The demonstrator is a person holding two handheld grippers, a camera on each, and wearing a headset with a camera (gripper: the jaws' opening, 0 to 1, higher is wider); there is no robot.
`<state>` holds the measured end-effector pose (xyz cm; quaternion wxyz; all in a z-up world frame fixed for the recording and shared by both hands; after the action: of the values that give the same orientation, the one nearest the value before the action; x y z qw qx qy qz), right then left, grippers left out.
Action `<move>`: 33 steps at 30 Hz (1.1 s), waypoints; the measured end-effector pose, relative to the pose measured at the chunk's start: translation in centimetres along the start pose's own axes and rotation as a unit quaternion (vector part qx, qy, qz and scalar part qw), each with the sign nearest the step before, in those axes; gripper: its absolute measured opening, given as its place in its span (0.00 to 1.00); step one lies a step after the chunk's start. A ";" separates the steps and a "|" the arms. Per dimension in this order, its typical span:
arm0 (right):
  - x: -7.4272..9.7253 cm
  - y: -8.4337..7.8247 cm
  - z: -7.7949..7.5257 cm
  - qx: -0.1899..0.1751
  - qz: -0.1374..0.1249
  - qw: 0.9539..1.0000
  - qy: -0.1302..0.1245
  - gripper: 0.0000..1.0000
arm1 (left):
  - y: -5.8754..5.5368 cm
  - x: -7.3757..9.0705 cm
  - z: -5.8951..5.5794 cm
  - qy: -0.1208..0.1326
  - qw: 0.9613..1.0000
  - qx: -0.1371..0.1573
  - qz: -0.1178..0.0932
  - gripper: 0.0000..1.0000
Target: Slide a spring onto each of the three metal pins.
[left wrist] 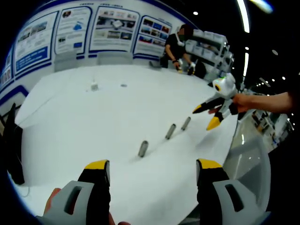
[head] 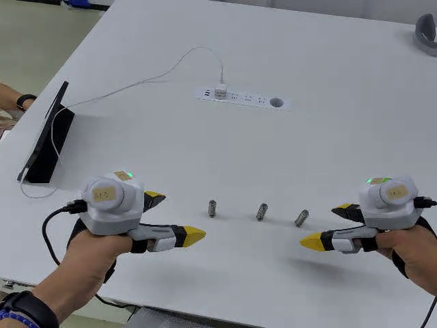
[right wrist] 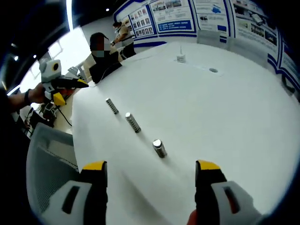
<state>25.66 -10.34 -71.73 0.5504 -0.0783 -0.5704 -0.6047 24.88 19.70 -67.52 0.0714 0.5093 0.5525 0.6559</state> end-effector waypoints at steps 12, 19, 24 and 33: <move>1.6 -0.9 2.7 -0.046 -0.064 0.997 0.004 0.85 | -0.2 -0.6 -0.1 -0.003 1.000 0.011 0.000 0.81; 1.7 -1.4 3.3 -0.055 -0.070 0.996 0.002 0.87 | -0.3 -0.7 -0.3 -0.014 1.000 -0.002 0.002 0.80; 1.8 -1.4 3.4 -0.056 -0.072 0.996 0.001 0.88 | -0.4 -0.6 -0.2 -0.016 1.000 -0.005 -0.001 0.78; 1.7 -1.4 3.6 -0.056 -0.070 0.996 0.003 0.89 | -0.8 -0.3 0.1 -0.010 1.000 0.006 -0.005 0.80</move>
<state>22.00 -8.87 -70.11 0.5030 -0.0667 -0.5381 -0.6730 24.77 19.88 -68.35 0.0774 0.5132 0.5585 0.6471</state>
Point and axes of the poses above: the centre of the closed fingertips' face, and the gripper's own axes: x roughly backward along the fingers, z roughly to its left, y roughly out of its top, the point moved 4 cm from there along x, roughly backward along the fingers, and after that the axes turned 9 degrees about -x, right-handed, at the moved point
